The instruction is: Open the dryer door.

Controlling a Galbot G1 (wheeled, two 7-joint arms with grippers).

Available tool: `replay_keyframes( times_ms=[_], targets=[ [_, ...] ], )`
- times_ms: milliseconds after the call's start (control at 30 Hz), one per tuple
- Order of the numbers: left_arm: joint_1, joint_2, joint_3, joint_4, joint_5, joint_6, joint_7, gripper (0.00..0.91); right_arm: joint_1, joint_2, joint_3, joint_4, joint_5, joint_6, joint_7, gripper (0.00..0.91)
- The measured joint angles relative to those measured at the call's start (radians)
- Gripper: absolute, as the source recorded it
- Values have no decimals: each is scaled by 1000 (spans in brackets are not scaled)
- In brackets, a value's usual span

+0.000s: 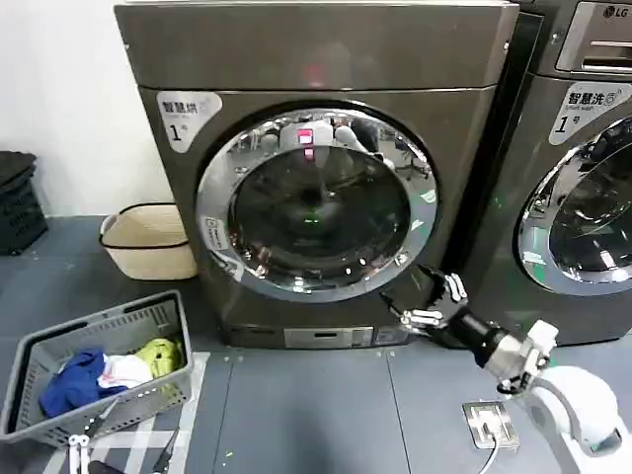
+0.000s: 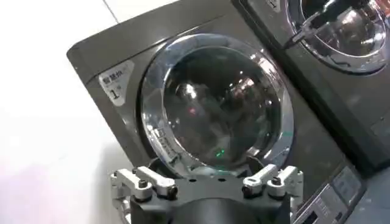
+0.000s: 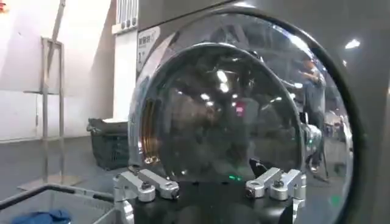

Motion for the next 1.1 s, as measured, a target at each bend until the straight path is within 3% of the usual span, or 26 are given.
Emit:
replay_keyframes(
  times_ms=[500, 1100],
  targets=[
    [5, -14, -9, -9, 7, 6, 0, 907, 324, 55, -308, -200, 26, 2, 17, 907],
    [7, -22, -24, -13, 12, 9, 1, 907, 573, 166, -520, -427, 28, 25, -13, 907]
  ],
)
